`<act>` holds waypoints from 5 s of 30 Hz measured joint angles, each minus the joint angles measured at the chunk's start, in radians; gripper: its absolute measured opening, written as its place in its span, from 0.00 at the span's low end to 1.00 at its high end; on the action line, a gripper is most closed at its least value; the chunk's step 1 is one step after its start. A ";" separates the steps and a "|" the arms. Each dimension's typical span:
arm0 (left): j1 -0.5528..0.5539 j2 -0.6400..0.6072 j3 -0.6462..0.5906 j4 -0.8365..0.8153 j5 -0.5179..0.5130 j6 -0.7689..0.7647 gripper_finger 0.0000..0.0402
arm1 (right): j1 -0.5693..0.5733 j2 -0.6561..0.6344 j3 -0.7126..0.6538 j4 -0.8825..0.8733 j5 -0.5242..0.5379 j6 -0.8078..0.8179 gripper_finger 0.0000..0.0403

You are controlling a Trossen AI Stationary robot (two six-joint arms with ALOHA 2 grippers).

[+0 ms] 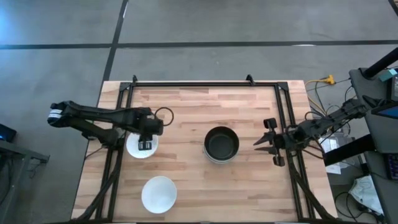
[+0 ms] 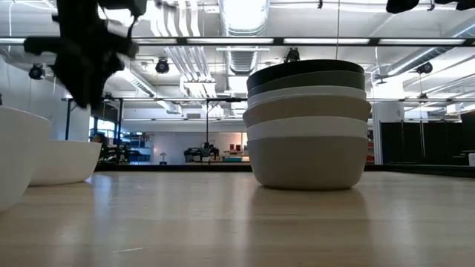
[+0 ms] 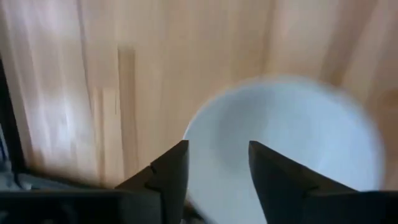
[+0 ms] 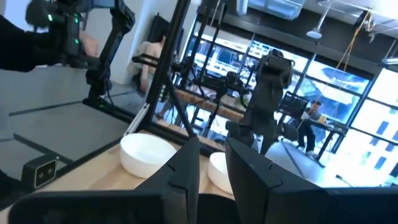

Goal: Nest bowls inside each other
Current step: Stack the white bowl on top of the black bowl

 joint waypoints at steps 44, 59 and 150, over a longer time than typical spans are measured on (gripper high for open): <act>0.398 0.279 0.241 0.152 0.253 0.466 0.00 | 0.000 0.006 -0.002 -0.003 -0.001 0.015 0.18; 0.255 0.257 0.487 0.613 0.452 0.458 0.00 | 0.000 -0.004 -0.002 -0.055 0.067 0.015 0.18; 0.088 0.834 0.533 1.561 0.612 0.254 0.02 | 0.000 -0.134 -0.006 -0.311 0.215 0.095 0.18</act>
